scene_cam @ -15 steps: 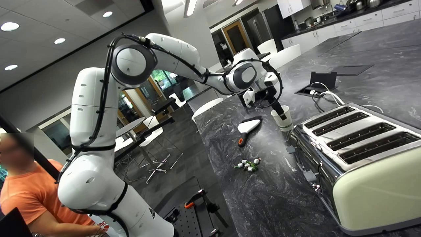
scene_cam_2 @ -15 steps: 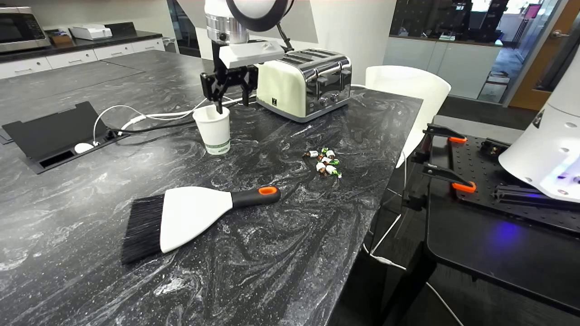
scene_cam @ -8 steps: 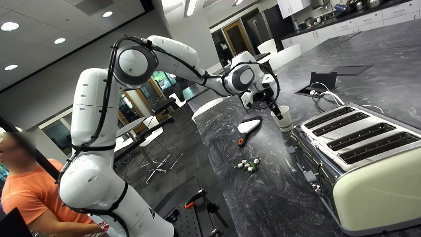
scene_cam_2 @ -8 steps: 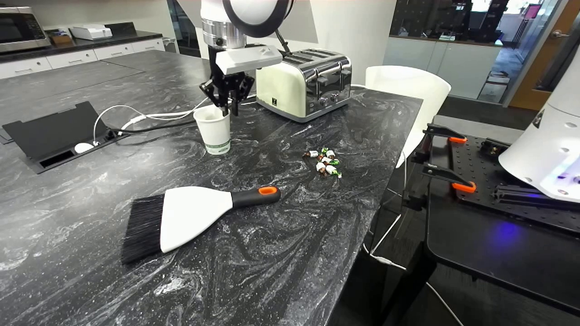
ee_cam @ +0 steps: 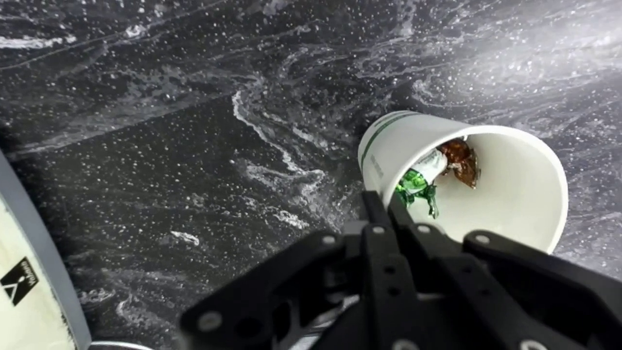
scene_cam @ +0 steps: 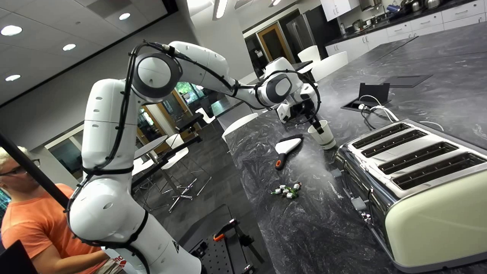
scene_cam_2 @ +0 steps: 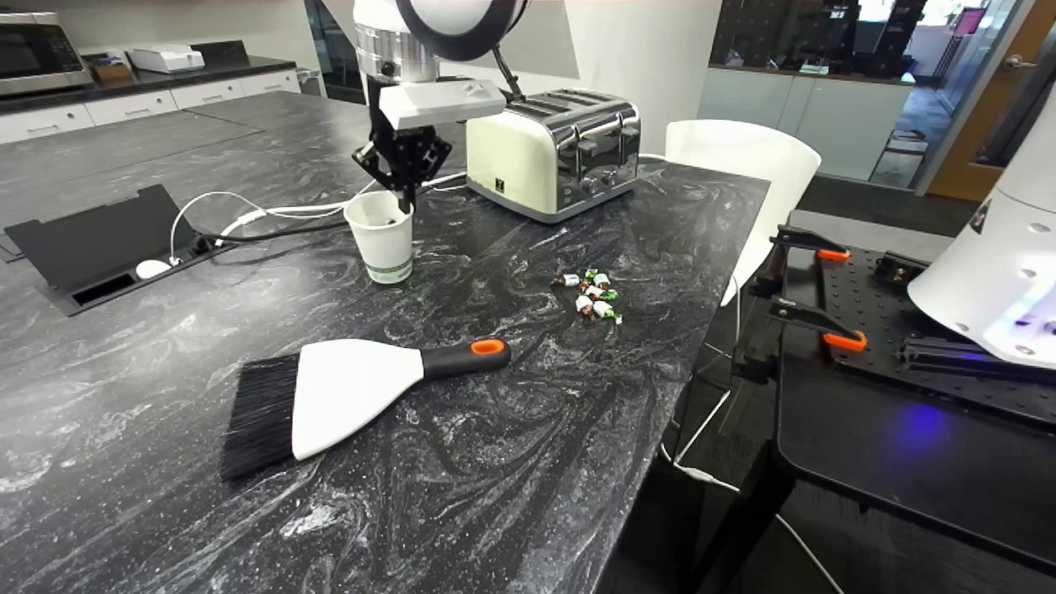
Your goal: Pour the contents from the white cup onto the table
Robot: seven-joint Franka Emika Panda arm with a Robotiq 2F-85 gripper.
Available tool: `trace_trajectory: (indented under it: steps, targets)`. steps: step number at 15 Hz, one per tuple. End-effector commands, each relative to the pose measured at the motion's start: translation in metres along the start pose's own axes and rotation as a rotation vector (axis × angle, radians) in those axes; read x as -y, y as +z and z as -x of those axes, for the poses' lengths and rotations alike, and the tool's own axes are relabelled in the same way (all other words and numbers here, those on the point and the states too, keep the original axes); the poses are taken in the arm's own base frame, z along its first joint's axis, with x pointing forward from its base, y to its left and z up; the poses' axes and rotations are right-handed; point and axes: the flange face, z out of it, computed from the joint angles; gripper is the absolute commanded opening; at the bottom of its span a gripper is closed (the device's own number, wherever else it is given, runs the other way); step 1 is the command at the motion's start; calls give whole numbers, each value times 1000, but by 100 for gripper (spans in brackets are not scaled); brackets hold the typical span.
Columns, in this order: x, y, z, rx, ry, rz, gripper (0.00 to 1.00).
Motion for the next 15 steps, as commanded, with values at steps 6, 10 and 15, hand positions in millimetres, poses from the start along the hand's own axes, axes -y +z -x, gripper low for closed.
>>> trace_trajectory:
  steps: [6, 10, 15]
  targets:
    - [-35, -144, -30, -166, -271, -63, 1]
    - [-60, -192, -6, -171, -497, -26, 1]
    - [-57, -198, -8, -173, -524, -30, 4]
